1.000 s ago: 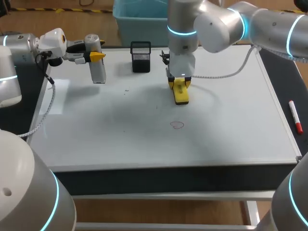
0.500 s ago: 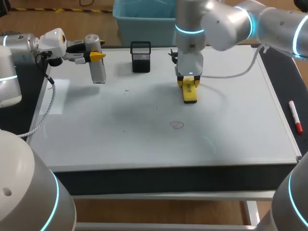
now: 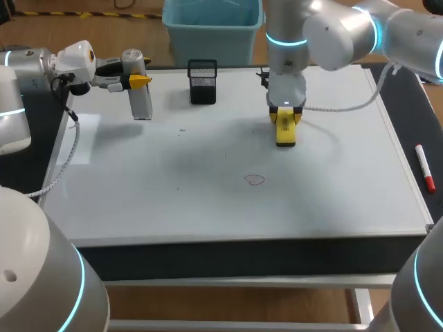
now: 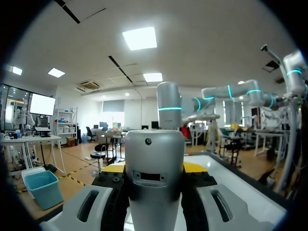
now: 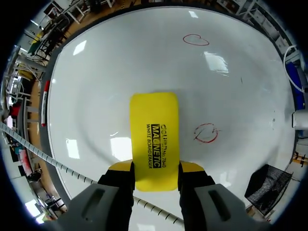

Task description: Pick up the inspection probe, press it on each red-marked spot on the whiteboard one by one, put down the probe, pick up the eraser, and wipe off all the red marks.

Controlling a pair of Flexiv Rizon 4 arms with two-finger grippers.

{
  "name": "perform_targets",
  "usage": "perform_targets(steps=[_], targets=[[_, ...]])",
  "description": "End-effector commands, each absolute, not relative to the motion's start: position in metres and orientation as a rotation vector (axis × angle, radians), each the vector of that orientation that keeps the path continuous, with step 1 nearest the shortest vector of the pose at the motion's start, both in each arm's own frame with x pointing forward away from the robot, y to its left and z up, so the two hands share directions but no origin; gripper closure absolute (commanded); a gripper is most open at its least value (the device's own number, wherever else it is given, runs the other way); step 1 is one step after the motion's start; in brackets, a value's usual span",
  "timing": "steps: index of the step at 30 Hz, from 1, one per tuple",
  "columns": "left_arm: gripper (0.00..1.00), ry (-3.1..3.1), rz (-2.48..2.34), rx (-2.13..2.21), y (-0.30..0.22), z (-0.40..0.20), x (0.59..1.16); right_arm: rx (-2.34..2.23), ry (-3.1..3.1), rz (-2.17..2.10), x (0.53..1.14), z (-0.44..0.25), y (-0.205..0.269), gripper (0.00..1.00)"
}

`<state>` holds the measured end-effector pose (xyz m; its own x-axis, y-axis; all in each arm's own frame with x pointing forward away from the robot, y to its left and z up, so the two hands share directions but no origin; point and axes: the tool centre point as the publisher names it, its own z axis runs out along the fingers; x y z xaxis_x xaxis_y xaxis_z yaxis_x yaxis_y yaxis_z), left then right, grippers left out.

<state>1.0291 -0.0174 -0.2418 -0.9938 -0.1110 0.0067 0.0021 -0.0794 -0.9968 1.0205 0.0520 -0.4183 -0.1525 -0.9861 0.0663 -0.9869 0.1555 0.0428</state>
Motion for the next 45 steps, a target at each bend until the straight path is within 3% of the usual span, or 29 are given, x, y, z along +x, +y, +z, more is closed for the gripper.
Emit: perform_targets(steps=[1,23,45], targets=[[1.00,2.080,-2.252,-0.120,-0.017,-0.241,1.030,2.032,-2.316,-0.018,1.019,-0.390,0.055,1.00],[1.00,2.080,-2.252,-0.120,-0.017,-0.241,1.030,2.188,-2.233,-0.011,1.008,-0.404,0.138,1.00],[1.00,2.080,-2.252,-0.120,-0.017,-0.241,1.030,2.176,-2.172,-0.037,1.014,-0.432,0.140,1.00]])
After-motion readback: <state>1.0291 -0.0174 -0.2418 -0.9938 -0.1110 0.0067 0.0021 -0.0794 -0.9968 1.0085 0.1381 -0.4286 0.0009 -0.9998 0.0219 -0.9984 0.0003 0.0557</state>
